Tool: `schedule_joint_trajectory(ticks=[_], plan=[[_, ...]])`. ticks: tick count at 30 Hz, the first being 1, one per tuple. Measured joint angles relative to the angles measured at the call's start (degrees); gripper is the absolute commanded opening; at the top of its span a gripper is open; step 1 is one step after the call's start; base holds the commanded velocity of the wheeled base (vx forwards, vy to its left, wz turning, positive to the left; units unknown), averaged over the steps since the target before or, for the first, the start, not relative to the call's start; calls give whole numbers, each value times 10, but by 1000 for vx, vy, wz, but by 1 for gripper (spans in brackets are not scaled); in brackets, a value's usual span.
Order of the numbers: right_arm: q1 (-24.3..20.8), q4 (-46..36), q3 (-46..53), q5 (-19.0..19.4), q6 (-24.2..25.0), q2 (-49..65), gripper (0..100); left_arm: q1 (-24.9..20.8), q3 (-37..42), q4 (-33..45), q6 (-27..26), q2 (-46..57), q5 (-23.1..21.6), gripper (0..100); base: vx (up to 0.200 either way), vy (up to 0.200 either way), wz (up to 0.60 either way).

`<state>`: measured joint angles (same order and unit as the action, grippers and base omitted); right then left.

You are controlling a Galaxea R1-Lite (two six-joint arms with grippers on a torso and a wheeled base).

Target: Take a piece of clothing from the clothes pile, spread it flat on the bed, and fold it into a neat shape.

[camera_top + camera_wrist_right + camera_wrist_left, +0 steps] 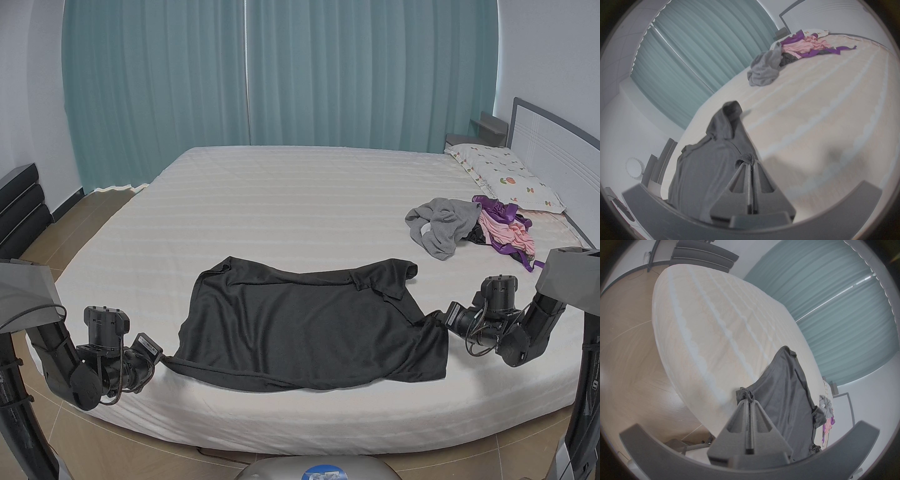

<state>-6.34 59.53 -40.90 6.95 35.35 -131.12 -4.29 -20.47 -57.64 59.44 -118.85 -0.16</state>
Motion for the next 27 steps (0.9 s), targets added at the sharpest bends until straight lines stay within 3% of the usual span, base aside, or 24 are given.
schedule_joint_trajectory(ticks=[11,27], plan=[[-1,-27,-154,-8,3,-8,0,11,-2,-50,20,-2,0,0,0,0,0],[-8,-55,-372,-47,-4,-122,0,19,-9,-65,23,-23,-3,0,0,0,0]])
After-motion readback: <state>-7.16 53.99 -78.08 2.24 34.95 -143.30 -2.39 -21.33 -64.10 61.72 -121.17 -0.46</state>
